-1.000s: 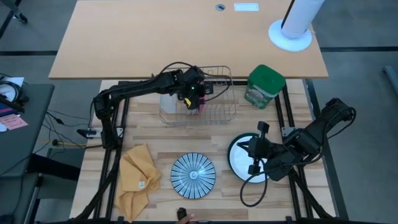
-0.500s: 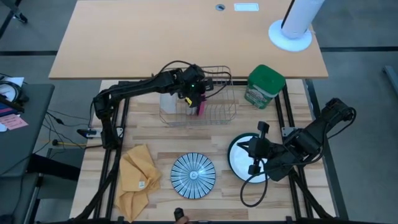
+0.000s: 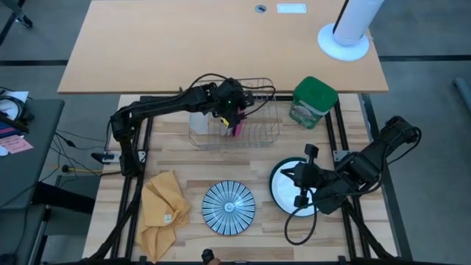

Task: Sort dishes
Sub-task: Put the pink plate into the dish rack, then put the blue patterned plate into the dish rack

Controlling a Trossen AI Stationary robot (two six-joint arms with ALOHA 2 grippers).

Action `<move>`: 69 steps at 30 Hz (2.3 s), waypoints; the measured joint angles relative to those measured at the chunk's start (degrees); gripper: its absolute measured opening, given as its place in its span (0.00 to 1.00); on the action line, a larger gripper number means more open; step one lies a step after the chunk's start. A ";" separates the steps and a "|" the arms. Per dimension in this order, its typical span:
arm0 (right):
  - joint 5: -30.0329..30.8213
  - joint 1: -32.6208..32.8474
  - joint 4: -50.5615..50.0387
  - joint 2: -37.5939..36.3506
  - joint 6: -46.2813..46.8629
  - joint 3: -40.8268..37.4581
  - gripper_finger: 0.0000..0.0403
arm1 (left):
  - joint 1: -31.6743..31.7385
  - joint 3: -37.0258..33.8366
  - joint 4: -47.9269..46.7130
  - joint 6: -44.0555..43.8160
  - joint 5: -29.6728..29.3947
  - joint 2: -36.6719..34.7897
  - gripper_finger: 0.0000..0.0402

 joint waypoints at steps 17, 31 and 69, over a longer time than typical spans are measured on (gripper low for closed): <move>-0.23 0.09 -0.02 0.00 -0.17 0.00 0.03 | -0.39 9.27 -22.67 -6.54 1.27 -0.20 0.45; -0.71 0.09 -0.02 -0.02 -0.17 0.00 0.03 | -8.62 11.84 -33.43 -74.44 1.70 -5.58 0.45; -0.16 -5.88 27.87 -0.02 -24.89 0.00 0.03 | -45.26 -31.85 11.47 -121.88 -13.34 -41.49 0.45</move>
